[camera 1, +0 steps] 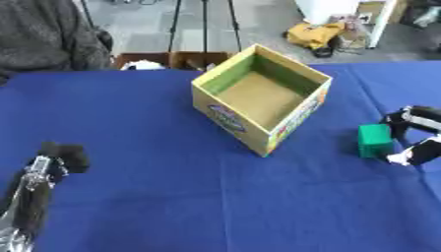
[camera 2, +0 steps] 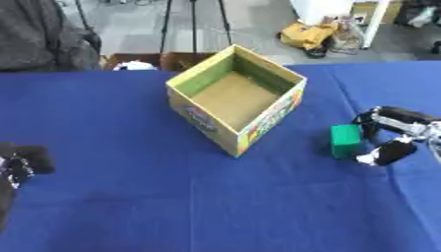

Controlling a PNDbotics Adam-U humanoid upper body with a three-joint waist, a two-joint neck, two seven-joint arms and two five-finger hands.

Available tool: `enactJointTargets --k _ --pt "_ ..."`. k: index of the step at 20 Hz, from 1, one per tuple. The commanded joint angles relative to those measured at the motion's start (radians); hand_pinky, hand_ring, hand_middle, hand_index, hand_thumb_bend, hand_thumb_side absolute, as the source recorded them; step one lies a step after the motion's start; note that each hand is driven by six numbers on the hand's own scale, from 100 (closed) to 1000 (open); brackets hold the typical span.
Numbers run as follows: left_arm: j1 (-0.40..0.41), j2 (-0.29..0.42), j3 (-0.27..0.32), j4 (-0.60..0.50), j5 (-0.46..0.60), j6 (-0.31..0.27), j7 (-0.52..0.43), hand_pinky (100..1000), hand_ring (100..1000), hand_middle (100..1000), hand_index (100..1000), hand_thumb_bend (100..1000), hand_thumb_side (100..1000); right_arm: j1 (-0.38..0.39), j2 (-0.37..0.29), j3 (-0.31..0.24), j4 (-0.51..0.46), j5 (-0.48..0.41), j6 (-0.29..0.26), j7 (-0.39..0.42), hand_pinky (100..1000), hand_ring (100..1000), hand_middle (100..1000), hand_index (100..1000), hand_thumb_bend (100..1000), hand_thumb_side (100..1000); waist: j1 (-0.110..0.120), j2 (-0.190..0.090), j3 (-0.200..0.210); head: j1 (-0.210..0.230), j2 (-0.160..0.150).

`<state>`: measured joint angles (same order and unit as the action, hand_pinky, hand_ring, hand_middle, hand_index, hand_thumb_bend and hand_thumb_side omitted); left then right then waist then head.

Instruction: Pick up objects on the table and place them in the box.

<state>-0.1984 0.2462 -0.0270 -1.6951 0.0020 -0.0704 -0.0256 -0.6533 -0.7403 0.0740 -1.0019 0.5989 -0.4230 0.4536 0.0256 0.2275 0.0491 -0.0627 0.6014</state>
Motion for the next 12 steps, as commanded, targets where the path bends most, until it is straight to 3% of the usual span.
enactJointTargets --k 1,12 --pt "-0.010 0.016 0.001 -0.014 -0.001 -0.002 0.000 678 620 566 712 379 1000 -0.019 -0.029 -0.012 -0.039 -0.029 -0.001 -0.022 656 624 348 368 135 338 -0.003 -0.018 -0.002 0.003 0.002" --pt "-0.007 0.019 0.001 -0.013 0.000 -0.001 0.000 678 620 566 712 379 1000 -0.100 -0.010 -0.009 -0.104 -0.088 0.008 -0.016 657 617 348 369 143 335 -0.011 -0.026 -0.002 0.005 0.004"
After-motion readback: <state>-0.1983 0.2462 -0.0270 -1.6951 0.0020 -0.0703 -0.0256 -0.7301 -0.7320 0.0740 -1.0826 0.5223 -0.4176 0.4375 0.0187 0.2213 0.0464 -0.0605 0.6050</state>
